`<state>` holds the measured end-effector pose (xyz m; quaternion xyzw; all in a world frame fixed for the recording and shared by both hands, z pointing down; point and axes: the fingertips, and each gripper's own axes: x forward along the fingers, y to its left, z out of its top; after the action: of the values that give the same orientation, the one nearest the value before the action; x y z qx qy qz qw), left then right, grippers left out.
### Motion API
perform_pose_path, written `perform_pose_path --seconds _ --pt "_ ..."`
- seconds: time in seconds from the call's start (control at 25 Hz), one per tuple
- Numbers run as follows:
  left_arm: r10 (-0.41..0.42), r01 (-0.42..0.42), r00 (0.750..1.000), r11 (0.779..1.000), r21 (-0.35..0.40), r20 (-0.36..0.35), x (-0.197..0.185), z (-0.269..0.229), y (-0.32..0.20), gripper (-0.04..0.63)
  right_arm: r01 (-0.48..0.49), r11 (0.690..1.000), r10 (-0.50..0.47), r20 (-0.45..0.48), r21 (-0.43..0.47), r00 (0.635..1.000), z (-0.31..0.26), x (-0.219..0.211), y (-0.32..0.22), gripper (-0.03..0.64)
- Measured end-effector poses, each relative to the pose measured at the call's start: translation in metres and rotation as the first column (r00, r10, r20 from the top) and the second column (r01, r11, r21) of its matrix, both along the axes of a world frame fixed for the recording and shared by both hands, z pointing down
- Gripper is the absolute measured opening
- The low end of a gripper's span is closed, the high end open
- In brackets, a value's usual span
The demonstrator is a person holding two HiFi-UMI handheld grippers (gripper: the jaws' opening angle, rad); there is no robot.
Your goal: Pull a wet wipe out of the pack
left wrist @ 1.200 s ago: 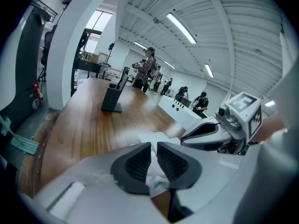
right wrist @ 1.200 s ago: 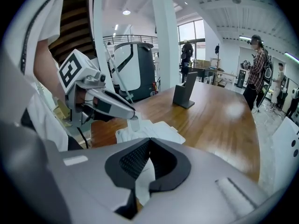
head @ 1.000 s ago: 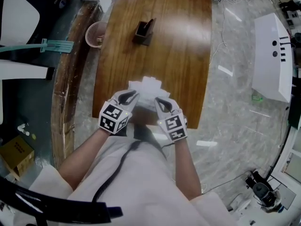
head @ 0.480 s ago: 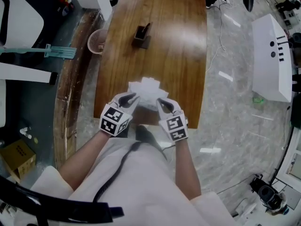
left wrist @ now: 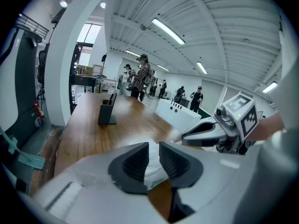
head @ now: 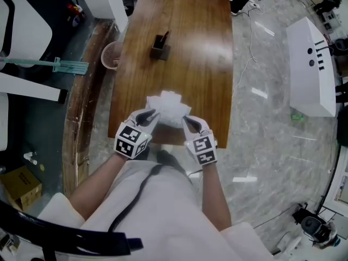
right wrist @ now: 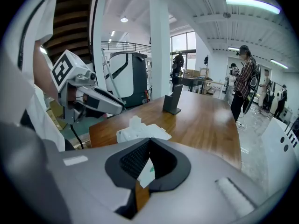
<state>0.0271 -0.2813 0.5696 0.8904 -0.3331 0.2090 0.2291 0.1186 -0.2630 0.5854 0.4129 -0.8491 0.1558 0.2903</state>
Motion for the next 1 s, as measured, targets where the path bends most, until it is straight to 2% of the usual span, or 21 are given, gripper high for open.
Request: perform_pose_path --seconds 0.44,1.0 --pt "-0.01 0.01 1.0 0.999 0.04 0.0 0.0 -0.015 0.001 0.078 -0.027 0.998 0.027 0.01 0.053 1.0 -0.021 0.009 0.003 0.009" --pt "-0.019 0.021 1.0 0.995 0.094 -0.019 -0.004 -0.041 0.002 0.077 -0.087 0.982 0.077 0.062 0.17 0.995 -0.067 0.014 0.001 0.009"
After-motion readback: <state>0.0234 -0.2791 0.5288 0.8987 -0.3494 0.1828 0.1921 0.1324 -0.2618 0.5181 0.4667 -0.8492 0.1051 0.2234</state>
